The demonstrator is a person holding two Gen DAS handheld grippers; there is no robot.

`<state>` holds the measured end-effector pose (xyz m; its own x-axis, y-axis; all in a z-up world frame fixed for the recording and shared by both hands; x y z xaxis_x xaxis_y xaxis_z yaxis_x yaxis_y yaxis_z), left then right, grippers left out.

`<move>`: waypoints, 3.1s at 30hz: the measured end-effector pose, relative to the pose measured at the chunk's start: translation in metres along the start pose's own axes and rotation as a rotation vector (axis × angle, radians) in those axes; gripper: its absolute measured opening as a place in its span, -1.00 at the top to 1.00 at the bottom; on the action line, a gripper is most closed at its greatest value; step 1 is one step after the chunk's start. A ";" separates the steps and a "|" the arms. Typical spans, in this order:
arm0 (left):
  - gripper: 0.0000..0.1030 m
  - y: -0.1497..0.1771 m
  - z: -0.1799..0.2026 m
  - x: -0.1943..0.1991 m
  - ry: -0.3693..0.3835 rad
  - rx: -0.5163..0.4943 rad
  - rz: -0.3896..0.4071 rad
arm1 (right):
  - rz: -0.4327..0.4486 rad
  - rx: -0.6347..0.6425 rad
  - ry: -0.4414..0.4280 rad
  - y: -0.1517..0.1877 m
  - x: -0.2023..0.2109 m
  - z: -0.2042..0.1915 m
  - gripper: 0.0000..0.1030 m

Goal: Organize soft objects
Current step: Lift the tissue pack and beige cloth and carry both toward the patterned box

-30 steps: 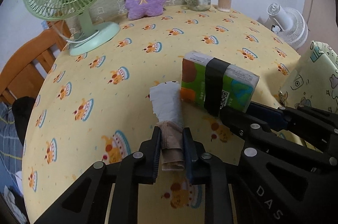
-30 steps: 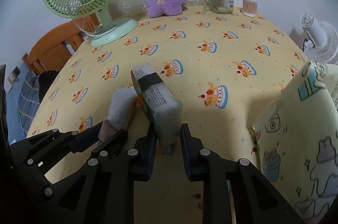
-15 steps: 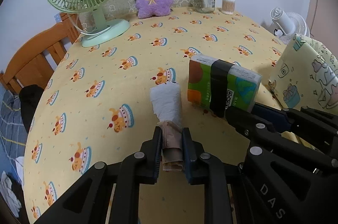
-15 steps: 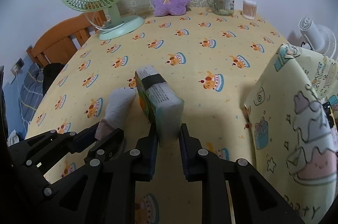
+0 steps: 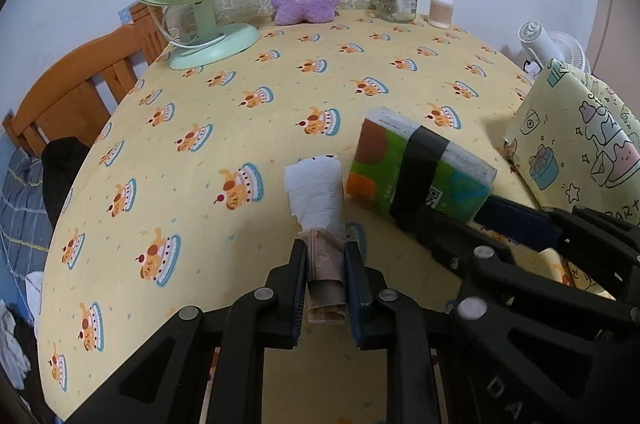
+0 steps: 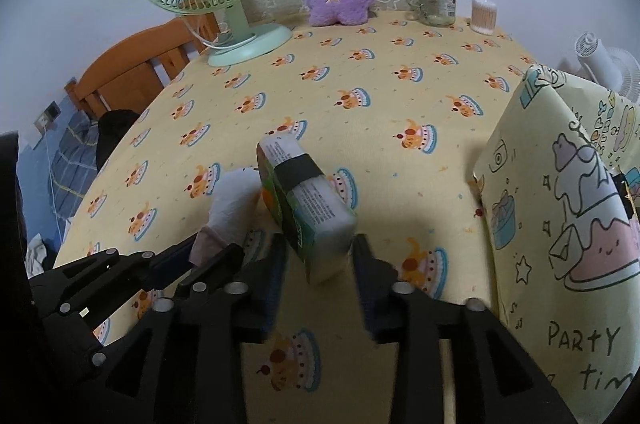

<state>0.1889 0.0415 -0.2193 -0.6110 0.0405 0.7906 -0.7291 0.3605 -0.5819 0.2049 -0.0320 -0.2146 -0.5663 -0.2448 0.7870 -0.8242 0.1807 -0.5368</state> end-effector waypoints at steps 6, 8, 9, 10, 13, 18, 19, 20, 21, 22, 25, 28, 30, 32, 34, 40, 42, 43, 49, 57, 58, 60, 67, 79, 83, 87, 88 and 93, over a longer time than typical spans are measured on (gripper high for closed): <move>0.68 -0.002 -0.006 -0.003 -0.016 0.002 -0.001 | 0.007 0.014 0.002 -0.005 -0.006 -0.004 0.02; 0.68 -0.002 -0.008 -0.005 -0.017 0.004 -0.003 | 0.006 0.020 0.006 -0.007 -0.009 -0.005 0.02; 0.68 -0.002 -0.009 -0.006 -0.016 0.006 -0.004 | 0.005 0.023 0.007 -0.007 -0.010 -0.006 0.02; 0.68 -0.003 -0.010 -0.007 -0.016 0.007 -0.005 | 0.006 0.023 0.012 -0.009 -0.012 -0.005 0.01; 0.68 -0.005 -0.013 -0.010 -0.014 0.013 -0.004 | -0.002 0.014 0.018 -0.013 -0.018 -0.003 -0.02; 0.68 -0.008 -0.015 -0.014 -0.012 0.017 -0.007 | -0.002 0.026 0.014 -0.018 -0.026 -0.006 0.01; 0.68 -0.008 -0.015 -0.014 -0.015 0.014 -0.006 | 0.003 0.041 0.019 -0.018 -0.027 -0.008 0.28; 0.68 -0.008 -0.016 -0.014 -0.016 0.015 -0.005 | 0.003 0.050 0.018 -0.019 -0.028 -0.009 0.41; 0.68 -0.009 -0.016 -0.015 -0.016 0.014 -0.006 | -0.001 0.057 0.015 -0.019 -0.029 -0.010 0.43; 0.68 -0.009 -0.017 -0.014 -0.016 0.016 -0.005 | -0.004 0.059 0.012 -0.019 -0.029 -0.011 0.51; 0.68 -0.009 -0.017 -0.014 -0.016 0.019 -0.006 | -0.003 0.052 0.005 -0.019 -0.027 -0.010 0.60; 0.68 -0.010 -0.017 -0.014 -0.014 0.017 -0.003 | 0.009 0.048 0.013 -0.019 -0.023 -0.008 0.63; 0.68 -0.010 -0.014 -0.012 -0.015 0.016 0.001 | 0.016 0.045 0.018 -0.018 -0.019 -0.007 0.64; 0.68 -0.011 -0.010 -0.008 -0.014 0.015 0.009 | 0.025 0.038 0.023 -0.019 -0.015 -0.004 0.65; 0.68 -0.012 -0.006 -0.003 -0.014 0.013 0.019 | 0.039 0.033 0.030 -0.020 -0.008 -0.001 0.65; 0.68 -0.018 0.003 0.014 -0.012 0.015 0.053 | 0.075 0.023 0.035 -0.023 0.012 0.005 0.65; 0.68 -0.019 0.004 0.020 -0.013 0.016 0.062 | 0.086 0.023 0.036 -0.024 0.018 0.005 0.65; 0.68 -0.020 0.005 0.023 -0.014 0.017 0.068 | 0.092 0.022 0.036 -0.025 0.022 0.005 0.65; 0.68 -0.025 0.008 0.044 -0.024 0.021 0.104 | 0.133 0.024 0.028 -0.029 0.045 0.002 0.65; 0.68 -0.033 0.008 0.074 -0.044 0.030 0.151 | 0.176 0.035 0.001 -0.035 0.073 -0.004 0.65; 0.68 -0.034 0.007 0.076 -0.047 0.031 0.154 | 0.184 0.037 -0.005 -0.036 0.078 -0.005 0.65; 0.68 -0.036 0.007 0.084 -0.061 0.030 0.167 | 0.192 0.043 -0.013 -0.037 0.083 -0.007 0.65; 0.68 -0.043 0.006 0.107 -0.098 0.031 0.205 | 0.230 0.066 -0.041 -0.043 0.108 -0.015 0.65; 0.66 -0.058 0.019 0.133 -0.114 0.043 0.266 | 0.278 0.071 -0.073 -0.055 0.139 -0.008 0.65; 0.64 -0.065 0.028 0.138 -0.116 0.039 0.282 | 0.296 0.066 -0.075 -0.058 0.149 0.000 0.65; 0.64 -0.074 0.039 0.141 -0.109 0.026 0.295 | 0.308 0.059 -0.071 -0.063 0.157 0.012 0.65; 0.64 -0.076 0.042 0.141 -0.108 0.023 0.297 | 0.311 0.058 -0.070 -0.065 0.159 0.014 0.65; 0.64 -0.087 0.058 0.144 -0.098 0.003 0.315 | 0.333 0.043 -0.060 -0.073 0.170 0.031 0.65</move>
<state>0.1463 -0.0378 -0.0656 -0.8331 0.0600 0.5498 -0.5003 0.3419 -0.7955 0.1689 -0.1161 -0.0513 -0.8029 -0.2345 0.5481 -0.5930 0.2202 -0.7745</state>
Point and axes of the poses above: each gripper's, at about its wrist camera, not at the fingertips, and x roughly against the way its jaws point, z to its right, y to its underside, the point moved 8 cm from there along -x, roughly the way its jaws point, and after that the axes turned 15 degrees about -x, right-handed, at the moved point
